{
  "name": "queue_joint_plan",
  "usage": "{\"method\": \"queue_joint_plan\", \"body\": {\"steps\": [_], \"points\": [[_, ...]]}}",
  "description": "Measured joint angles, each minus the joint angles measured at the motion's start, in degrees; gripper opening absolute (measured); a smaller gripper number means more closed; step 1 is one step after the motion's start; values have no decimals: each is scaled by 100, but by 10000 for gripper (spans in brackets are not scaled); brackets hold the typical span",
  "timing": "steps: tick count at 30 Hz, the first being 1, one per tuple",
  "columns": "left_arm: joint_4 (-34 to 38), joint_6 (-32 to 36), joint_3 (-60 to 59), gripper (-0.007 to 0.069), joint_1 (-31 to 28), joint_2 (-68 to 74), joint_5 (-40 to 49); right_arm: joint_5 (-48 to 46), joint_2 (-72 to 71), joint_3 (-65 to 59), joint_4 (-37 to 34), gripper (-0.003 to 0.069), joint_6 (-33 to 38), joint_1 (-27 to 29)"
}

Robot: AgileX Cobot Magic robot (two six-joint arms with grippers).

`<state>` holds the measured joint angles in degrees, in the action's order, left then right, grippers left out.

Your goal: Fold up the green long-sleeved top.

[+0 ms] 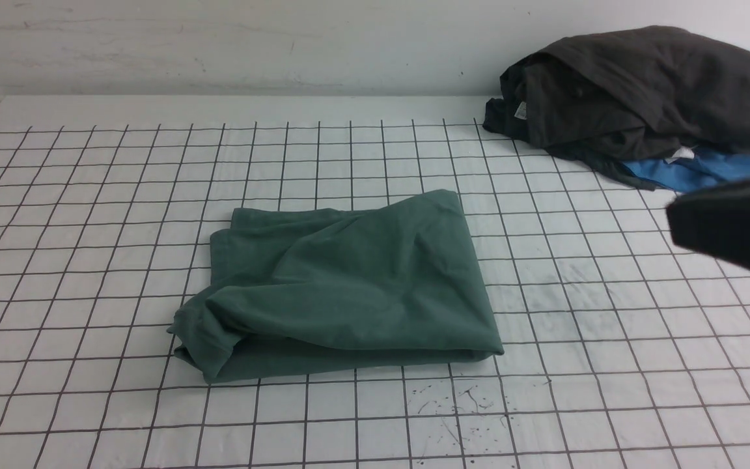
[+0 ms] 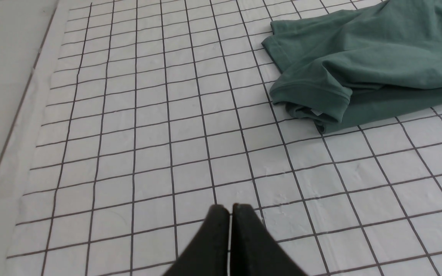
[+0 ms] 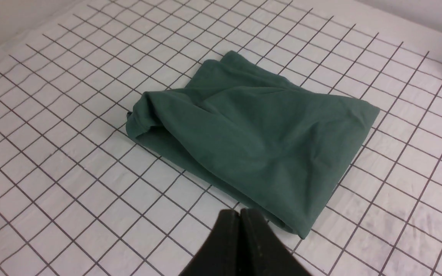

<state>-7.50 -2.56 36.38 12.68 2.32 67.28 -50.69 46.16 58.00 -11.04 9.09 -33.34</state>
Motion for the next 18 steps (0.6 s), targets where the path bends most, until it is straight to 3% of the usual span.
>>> {"method": "queue_joint_plan", "body": {"steps": [7, 14, 18], "points": [[0, 0, 0, -8, 0, 0, 0, 722, -1469, -1114, 186, -14, 0, 0], [0, 0, 0, -8, 0, 0, 0, 2404, -2537, -2294, 546, -14, -49, 0], [0, 0, 0, -8, 0, 0, 0, 3253, -3026, -3169, 1212, -14, -648, 0]]}}
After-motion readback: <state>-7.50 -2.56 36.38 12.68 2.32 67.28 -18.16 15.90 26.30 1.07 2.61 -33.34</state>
